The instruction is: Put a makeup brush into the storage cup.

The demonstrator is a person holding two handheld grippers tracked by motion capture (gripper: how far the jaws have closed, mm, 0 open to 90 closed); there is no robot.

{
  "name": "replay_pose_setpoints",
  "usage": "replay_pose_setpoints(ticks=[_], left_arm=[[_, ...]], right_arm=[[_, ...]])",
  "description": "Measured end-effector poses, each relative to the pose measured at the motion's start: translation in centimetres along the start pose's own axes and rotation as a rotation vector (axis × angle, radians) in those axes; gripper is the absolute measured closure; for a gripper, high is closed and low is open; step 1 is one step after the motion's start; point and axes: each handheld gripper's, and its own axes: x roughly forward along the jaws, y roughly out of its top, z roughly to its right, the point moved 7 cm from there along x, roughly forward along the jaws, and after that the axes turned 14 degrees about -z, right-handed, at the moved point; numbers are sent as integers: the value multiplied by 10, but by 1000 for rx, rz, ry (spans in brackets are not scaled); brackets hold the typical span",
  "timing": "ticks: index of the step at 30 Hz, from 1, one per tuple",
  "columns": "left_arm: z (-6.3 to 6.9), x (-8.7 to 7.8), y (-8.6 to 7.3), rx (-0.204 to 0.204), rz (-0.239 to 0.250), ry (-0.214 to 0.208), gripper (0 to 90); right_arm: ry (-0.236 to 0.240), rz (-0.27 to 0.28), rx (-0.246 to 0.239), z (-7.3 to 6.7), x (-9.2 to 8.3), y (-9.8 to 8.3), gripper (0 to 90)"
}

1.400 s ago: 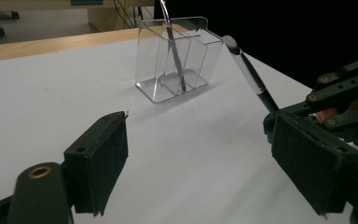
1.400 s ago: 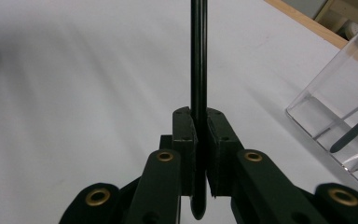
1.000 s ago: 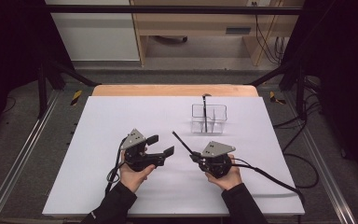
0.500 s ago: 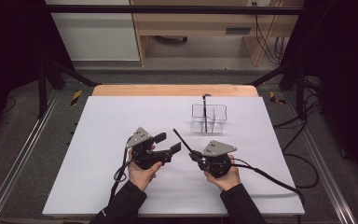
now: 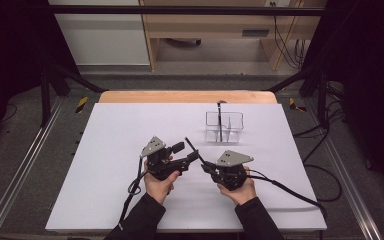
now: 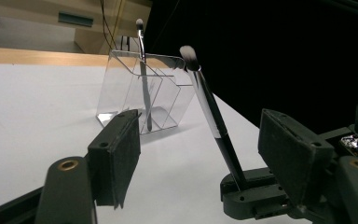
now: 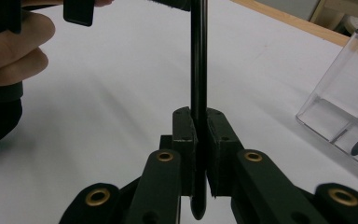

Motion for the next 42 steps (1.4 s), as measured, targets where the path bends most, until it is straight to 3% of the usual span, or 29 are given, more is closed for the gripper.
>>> replay_pose_setpoints(ticks=[7,19,36,42], left_arm=[[-2,2,1,-39,17,-14,401],[0,4,4,-71,47,-49,541],[5,4,5,-75,80,-59,751],[7,3,6,-72,91,-65,771]], right_arm=[[-2,9,3,0,0,1,843],[1,16,11,-1,0,1,842],[8,25,21,-2,-1,2,842],[12,30,26,-3,0,2,842]])
